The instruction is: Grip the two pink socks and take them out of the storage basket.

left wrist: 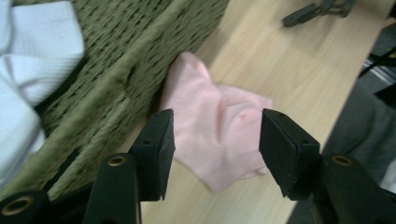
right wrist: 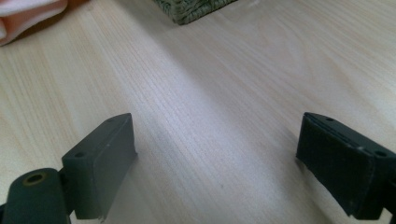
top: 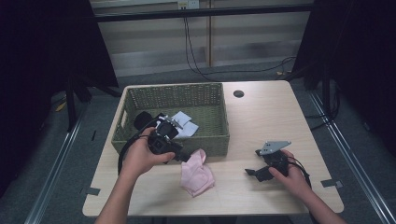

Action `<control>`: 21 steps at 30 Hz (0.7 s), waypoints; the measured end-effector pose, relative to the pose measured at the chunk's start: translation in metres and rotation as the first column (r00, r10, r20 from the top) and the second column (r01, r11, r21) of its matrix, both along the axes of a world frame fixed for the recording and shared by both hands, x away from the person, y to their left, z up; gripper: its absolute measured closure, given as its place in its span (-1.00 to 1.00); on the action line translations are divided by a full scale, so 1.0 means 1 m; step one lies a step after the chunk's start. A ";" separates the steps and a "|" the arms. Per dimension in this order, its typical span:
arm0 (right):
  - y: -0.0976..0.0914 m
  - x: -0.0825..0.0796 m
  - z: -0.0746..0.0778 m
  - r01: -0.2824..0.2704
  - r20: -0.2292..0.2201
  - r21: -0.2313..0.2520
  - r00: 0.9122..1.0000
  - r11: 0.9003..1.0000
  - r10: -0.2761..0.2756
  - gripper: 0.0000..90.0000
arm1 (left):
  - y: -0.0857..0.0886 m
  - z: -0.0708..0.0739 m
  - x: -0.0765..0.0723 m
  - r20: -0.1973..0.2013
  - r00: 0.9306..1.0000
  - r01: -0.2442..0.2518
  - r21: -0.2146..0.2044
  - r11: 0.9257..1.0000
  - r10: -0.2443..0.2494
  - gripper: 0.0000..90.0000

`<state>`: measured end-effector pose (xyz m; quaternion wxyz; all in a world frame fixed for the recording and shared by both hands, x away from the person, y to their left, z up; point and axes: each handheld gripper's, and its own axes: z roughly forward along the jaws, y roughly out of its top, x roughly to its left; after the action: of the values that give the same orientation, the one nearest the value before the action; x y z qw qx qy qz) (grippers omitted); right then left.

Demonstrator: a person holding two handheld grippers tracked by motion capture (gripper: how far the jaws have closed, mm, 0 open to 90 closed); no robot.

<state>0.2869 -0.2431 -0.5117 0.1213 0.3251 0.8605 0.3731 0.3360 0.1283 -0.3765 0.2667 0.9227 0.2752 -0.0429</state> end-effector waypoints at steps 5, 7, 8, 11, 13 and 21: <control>0.000 0.000 0.000 0.000 0.001 0.000 1.000 1.000 0.000 -0.76 | 0.008 -0.011 -0.004 0.019 1.000 -0.014 0.004 1.000 0.014 -0.07; 0.000 0.000 0.000 0.000 0.000 0.000 1.000 1.000 0.000 -0.76 | 0.012 -0.018 -0.004 0.023 1.000 -0.012 0.007 1.000 0.012 -0.09; 0.000 0.000 0.000 -0.001 0.001 0.000 1.000 1.000 0.001 -0.76 | 0.014 -0.021 -0.005 0.027 1.000 -0.013 0.009 1.000 0.013 -0.11; 0.000 0.000 0.000 0.000 0.000 0.000 1.000 1.000 0.000 -0.76 | 0.020 -0.029 -0.005 0.032 0.999 -0.034 0.009 0.999 0.033 -0.14; 0.000 0.000 0.000 0.000 0.001 0.000 1.000 1.000 0.000 -0.76 | 0.023 -0.033 -0.006 0.029 0.999 -0.037 0.002 0.999 0.037 -0.15; 0.000 0.000 0.000 0.000 0.001 0.000 1.000 1.000 0.000 -0.76 | 0.036 -0.048 -0.008 0.024 0.999 -0.044 0.004 0.999 0.044 -0.18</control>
<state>0.2869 -0.2431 -0.5118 0.1215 0.3248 0.8605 0.3732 0.3275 0.1640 -0.4242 0.2686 0.9174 0.2925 -0.0254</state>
